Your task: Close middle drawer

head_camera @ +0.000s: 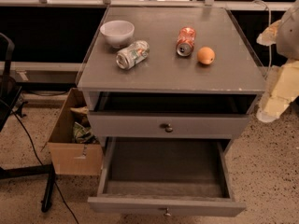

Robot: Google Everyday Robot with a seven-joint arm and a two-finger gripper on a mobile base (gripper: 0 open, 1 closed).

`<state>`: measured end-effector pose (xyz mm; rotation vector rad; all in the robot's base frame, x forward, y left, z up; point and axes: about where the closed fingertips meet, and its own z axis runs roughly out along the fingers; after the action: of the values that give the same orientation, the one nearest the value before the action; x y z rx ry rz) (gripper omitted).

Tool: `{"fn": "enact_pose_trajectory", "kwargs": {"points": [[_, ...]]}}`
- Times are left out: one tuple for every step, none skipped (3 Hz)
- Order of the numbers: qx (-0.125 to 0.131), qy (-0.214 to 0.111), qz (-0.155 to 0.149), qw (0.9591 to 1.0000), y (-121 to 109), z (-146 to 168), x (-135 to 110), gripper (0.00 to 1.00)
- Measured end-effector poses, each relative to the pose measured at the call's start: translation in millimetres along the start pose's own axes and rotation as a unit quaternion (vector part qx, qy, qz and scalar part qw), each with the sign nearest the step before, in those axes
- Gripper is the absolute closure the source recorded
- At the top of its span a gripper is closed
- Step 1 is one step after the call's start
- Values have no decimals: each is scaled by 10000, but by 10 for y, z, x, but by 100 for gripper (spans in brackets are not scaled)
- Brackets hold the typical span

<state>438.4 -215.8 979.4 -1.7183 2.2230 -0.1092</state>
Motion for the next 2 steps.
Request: {"fn": "enact_pose_trajectory", "kwargs": {"points": [[18, -10, 9, 10000, 4, 2, 2, 2], [66, -39, 36, 10000, 18, 9, 9, 25]]}}
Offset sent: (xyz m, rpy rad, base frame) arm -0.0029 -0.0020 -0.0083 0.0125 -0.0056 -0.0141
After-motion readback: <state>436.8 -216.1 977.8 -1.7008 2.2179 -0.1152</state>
